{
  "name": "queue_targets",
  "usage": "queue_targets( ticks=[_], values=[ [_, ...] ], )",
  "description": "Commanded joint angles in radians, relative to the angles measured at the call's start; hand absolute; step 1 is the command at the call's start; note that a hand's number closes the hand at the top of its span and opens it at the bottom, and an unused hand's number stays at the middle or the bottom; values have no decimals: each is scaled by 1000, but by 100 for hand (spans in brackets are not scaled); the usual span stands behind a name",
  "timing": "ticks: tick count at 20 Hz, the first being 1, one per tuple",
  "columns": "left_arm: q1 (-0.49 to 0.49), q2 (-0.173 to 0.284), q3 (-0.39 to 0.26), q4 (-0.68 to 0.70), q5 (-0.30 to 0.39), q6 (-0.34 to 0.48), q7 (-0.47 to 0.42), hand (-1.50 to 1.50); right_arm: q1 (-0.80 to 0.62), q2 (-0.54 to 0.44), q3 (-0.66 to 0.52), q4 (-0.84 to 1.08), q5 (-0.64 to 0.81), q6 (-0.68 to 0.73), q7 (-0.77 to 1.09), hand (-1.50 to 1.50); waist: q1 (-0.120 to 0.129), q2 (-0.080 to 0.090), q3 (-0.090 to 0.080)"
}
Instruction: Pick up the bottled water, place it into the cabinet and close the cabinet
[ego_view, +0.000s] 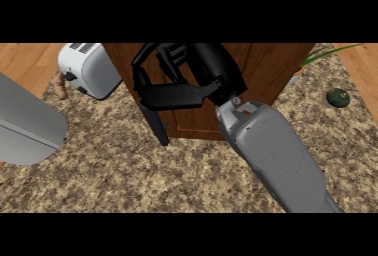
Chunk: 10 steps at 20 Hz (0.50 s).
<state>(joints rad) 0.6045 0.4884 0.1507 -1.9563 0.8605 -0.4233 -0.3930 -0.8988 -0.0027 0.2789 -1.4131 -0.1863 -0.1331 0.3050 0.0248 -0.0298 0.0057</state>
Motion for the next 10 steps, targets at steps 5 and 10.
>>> queue_targets(
  ticks=[5, 10],
  values=[
    [-19, 8, -3, -18, 28, -13, 35, 150, -45, -54, -81, 251, 16, 0, -74, 150, 16, 45, -6],
    [-42, 6, -7, 3, 13, -13, 37, 150, -42, -57, -81, 296, 19, -7, -107, 150, 19, 51, -7]
  ],
)
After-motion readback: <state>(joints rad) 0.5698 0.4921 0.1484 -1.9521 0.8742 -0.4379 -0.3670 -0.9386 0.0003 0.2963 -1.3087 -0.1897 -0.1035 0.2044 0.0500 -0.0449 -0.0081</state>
